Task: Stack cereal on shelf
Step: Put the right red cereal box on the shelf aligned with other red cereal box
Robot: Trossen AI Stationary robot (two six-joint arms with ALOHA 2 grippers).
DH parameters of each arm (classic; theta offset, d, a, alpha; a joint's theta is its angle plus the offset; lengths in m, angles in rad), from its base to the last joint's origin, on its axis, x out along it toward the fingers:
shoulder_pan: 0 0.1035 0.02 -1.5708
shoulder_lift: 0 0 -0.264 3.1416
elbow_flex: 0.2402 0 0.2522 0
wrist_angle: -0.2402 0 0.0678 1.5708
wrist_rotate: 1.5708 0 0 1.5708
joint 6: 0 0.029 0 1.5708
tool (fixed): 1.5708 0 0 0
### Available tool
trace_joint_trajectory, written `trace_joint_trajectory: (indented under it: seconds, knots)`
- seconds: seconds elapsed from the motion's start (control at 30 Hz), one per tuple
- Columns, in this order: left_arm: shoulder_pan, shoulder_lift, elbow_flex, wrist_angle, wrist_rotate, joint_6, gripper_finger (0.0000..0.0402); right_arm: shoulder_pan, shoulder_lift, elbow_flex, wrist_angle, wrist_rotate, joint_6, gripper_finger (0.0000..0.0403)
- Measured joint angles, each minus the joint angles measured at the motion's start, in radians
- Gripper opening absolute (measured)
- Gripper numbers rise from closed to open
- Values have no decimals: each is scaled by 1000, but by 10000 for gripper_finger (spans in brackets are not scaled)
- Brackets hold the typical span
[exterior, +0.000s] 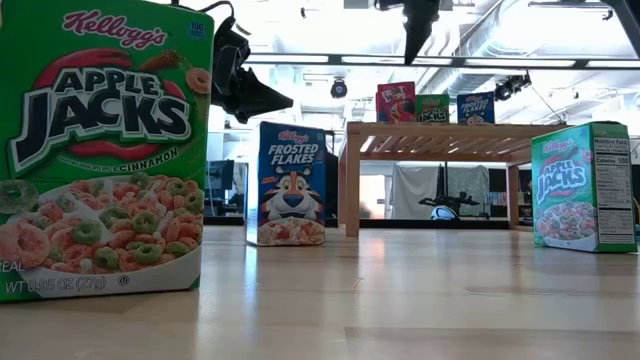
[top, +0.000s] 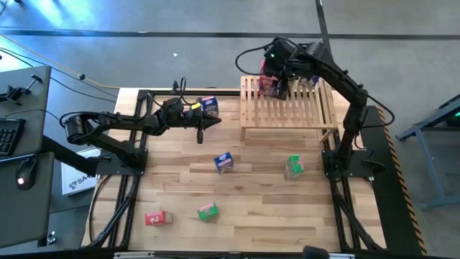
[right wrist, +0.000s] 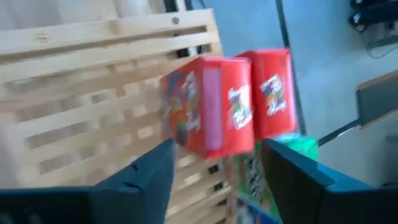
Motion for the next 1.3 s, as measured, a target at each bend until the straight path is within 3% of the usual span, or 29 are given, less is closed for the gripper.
trace_joint_trajectory:
  seconds: [0.17, 0.27, 0.33, 0.57, 0.73, 1.1, 1.3]
  knots:
    - [0, 0, 0, -2, 0, 1, 0, -1, -68, -73, 5, -62, 89, 108]
    - [0, 0, 0, -2, 0, 1, 0, -2, -132, -210, 40, -59, 130, 34]
    - [0, 0, 0, -3, 0, 2, 0, -2, -198, -335, 133, -61, 145, 10]
    - [0, 0, 0, -45, 7, -39, 0, -2, -488, -874, 632, -66, 211, 23]
    - [0, 0, 0, -54, 7, -42, 0, -2, -584, -1150, 947, -58, 263, 5]
    - [0, 0, 1, -32, -22, -45, 0, -2, -687, -1461, 1270, -8, 351, 0]
    - [0, 0, 1, -33, -56, -53, 0, -2, -698, -1523, 1413, 21, 368, 0]
